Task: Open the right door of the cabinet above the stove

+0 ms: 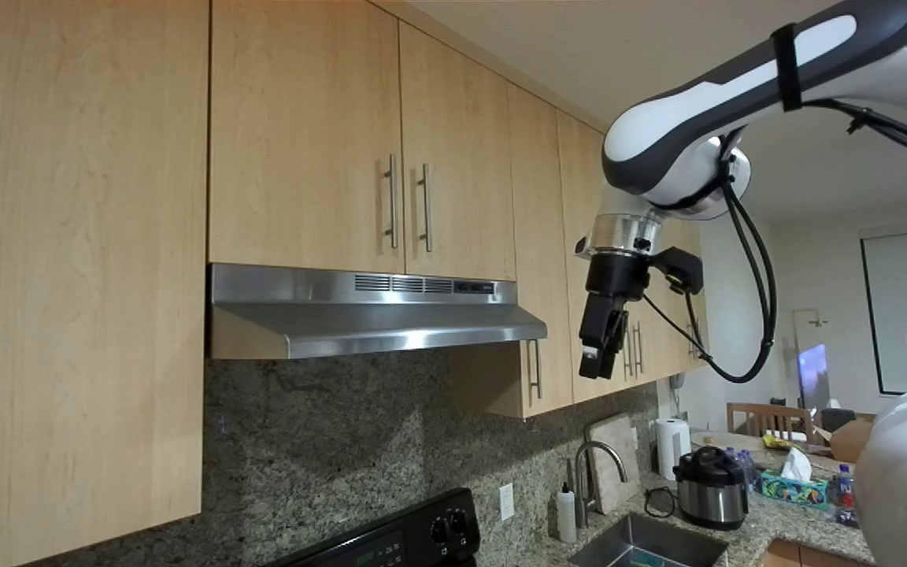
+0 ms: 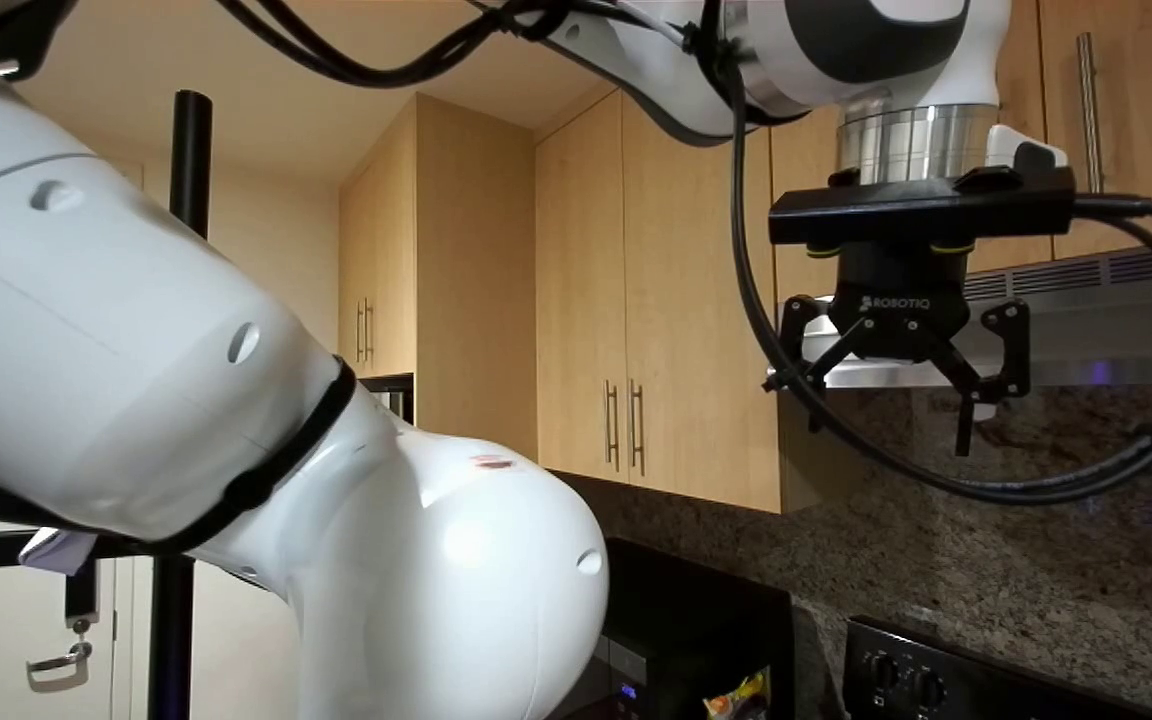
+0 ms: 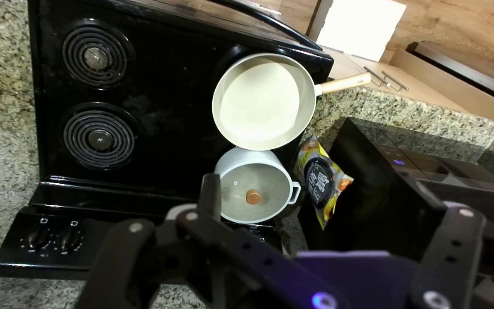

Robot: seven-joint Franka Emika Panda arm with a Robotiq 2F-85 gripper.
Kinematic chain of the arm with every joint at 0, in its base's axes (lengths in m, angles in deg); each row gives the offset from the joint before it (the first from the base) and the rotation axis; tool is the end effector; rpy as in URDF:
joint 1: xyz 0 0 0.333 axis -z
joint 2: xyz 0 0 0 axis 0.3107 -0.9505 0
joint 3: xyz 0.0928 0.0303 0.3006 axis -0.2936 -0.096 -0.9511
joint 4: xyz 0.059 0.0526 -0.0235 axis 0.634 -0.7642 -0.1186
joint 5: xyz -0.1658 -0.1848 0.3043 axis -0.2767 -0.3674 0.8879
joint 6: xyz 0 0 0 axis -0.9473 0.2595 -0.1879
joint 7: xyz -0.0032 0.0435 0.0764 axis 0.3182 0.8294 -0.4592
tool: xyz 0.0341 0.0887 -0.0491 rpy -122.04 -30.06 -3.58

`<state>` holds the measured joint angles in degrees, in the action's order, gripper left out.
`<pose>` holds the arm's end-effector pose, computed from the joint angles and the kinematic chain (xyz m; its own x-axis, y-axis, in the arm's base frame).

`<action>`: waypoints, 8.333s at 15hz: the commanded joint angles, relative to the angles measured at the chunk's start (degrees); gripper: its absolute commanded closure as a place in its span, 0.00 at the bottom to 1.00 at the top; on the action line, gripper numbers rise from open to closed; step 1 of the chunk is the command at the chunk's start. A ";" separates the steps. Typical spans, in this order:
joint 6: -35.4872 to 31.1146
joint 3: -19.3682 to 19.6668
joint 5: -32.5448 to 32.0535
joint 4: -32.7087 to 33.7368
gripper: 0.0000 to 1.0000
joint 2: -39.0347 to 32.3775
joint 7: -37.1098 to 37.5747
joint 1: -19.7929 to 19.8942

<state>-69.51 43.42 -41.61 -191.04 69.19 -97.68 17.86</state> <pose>0.2865 -0.1275 0.5241 0.9388 0.2534 0.2334 0.2897 -0.9473 -0.1368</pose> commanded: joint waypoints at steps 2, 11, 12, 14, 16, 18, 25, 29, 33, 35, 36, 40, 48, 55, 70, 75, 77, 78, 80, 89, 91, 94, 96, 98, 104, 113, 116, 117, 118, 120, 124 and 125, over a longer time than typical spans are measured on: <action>-2.02 -1.10 0.67 0.37 0.00 0.91 -0.06 0.47; -25.26 -6.32 -1.46 -0.08 0.00 5.19 1.42 -0.22; -28.55 -7.13 -1.80 -0.06 0.00 5.26 1.70 -0.31; -35.81 -8.50 -2.67 -0.04 0.00 4.70 2.16 -0.29; -34.21 -7.40 -2.40 0.64 0.00 4.71 1.75 -1.05; -37.38 -8.14 -3.02 0.52 0.00 4.69 2.17 -1.08; -42.06 -9.76 -4.00 0.84 0.00 2.94 4.30 0.55; -52.28 -11.75 -6.88 2.02 0.00 -0.52 6.73 1.50; -62.19 -14.99 -10.68 4.79 0.00 -5.79 10.26 5.30; -65.25 -17.07 -11.39 7.07 0.00 -8.37 12.95 8.60; -65.87 -18.40 -11.34 8.77 0.00 -9.93 14.77 10.58; -67.99 -21.86 -10.78 14.52 0.00 -14.91 18.35 13.52; -65.95 -20.85 -10.78 15.75 0.00 -15.86 17.18 10.41; -68.79 -22.25 -10.32 18.35 0.00 -20.16 20.02 12.25; -62.17 -32.05 -9.66 38.17 0.00 -37.87 24.03 23.33; -60.10 -37.60 -21.15 41.22 0.00 -39.16 31.41 30.28; -60.26 -40.37 -29.13 42.35 0.00 -39.24 38.20 34.96; -59.44 -41.46 -32.25 42.99 0.00 -39.30 40.87 36.52; -57.35 -43.01 -35.63 43.79 0.00 -39.63 44.14 37.87; -47.91 -46.69 -35.98 45.57 0.00 -39.80 65.31 39.47; -47.12 -47.92 -37.63 46.22 0.00 -39.85 73.26 40.74; -47.80 -49.41 -41.42 46.90 0.00 -40.10 82.82 42.42; -49.74 -49.60 -42.83 46.86 0.00 -40.46 84.91 42.62; -51.19 -49.41 -43.96 46.73 0.00 -40.76 84.64 42.36; -49.37 -49.72 -43.29 47.23 0.00 -41.17 84.05 41.30; -46.29 -50.72 -45.06 51.68 0.00 -46.66 85.18 41.73; -46.64 -50.94 -46.82 55.08 0.00 -49.71 85.85 41.53; -46.38 -51.06 -47.85 56.36 0.00 -50.69 86.31 41.42; -46.53 -51.11 -49.33 57.55 0.00 -51.57 86.77 41.28; -45.27 -51.46 -53.65 60.20 0.00 -53.57 88.69 40.66; -36.66 -52.46 -61.66 64.90 0.00 -57.23 93.10 38.13; -34.67 -42.89 -61.81 65.89 0.00 -57.73 93.10 28.07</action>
<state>-110.14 -8.26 -99.36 -129.33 14.33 -7.62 57.35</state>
